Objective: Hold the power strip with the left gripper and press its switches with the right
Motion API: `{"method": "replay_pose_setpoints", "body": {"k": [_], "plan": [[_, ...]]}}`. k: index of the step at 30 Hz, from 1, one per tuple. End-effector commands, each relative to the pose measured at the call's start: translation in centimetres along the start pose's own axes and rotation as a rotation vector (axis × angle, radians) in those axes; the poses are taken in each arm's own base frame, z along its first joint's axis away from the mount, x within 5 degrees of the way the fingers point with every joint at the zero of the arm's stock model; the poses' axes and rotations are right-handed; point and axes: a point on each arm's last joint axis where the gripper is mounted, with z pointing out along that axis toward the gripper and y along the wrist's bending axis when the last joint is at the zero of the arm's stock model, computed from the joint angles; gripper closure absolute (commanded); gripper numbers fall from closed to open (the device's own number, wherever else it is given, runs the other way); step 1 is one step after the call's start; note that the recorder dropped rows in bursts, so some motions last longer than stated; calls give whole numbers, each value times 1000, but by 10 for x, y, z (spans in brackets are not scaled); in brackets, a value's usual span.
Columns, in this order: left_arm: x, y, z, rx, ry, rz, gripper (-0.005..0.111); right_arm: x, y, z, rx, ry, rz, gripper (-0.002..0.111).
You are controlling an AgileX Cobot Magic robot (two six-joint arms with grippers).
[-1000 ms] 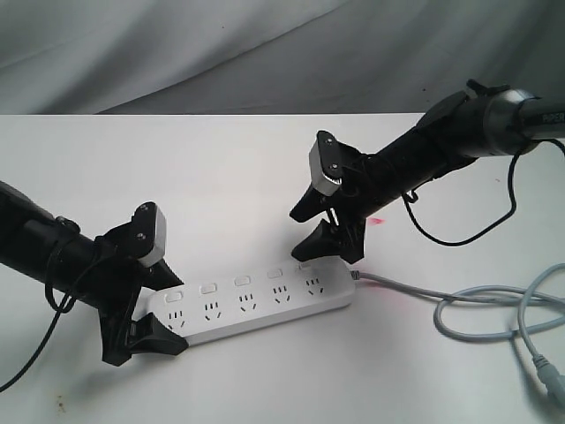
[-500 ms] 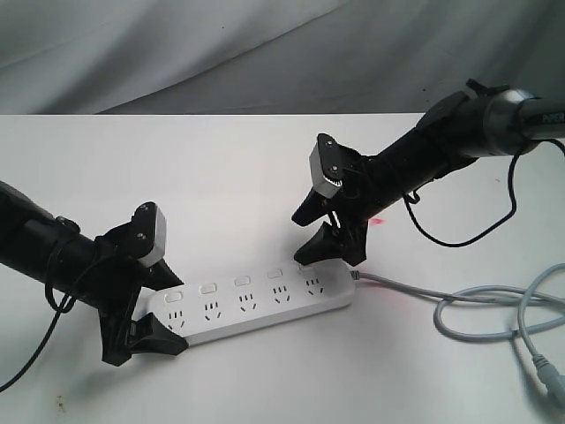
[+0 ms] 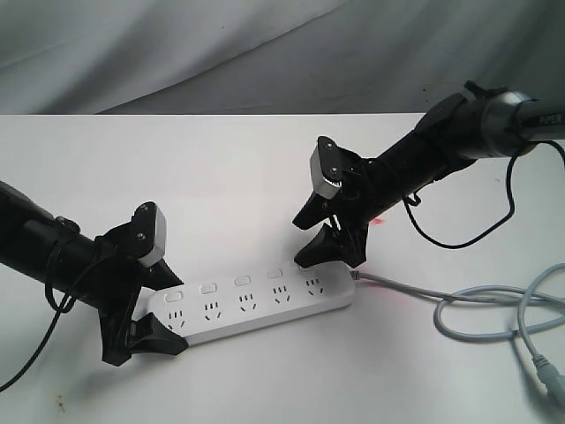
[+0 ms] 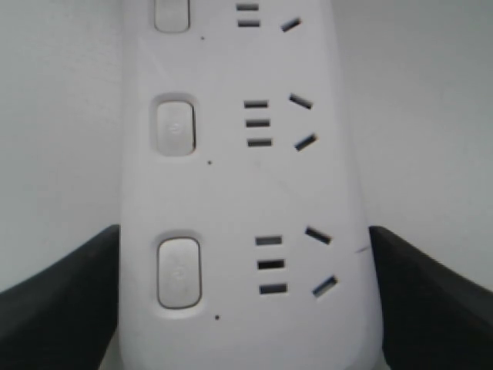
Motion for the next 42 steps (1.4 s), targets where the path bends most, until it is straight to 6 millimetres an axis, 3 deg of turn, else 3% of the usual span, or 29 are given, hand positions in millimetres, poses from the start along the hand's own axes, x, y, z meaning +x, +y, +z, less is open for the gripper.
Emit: {"method": "replay_pose_setpoints", "body": {"k": [1, 16, 22, 26, 34, 39, 42], "plan": [[-2, 0, 1, 4, -2, -3, 107, 16, -3, 6, 20, 124, -40, 43], [-2, 0, 1, 4, -2, -3, 107, 18, -3, 5, 14, 151, -59, 43], [-2, 0, 1, 4, -2, -3, 107, -11, 0, -11, 37, -20, -16, 43], [-2, 0, 1, 4, -2, -3, 107, -41, 4, -43, 120, -57, -56, 43], [-2, 0, 1, 4, -2, -3, 107, -109, 22, -136, 460, -154, 27, 43], [-2, 0, 1, 4, -2, -3, 107, -142, 46, -196, 698, -262, 165, 43], [-2, 0, 1, 4, -2, -3, 107, -154, 64, -222, 765, -285, 214, 43]]}}
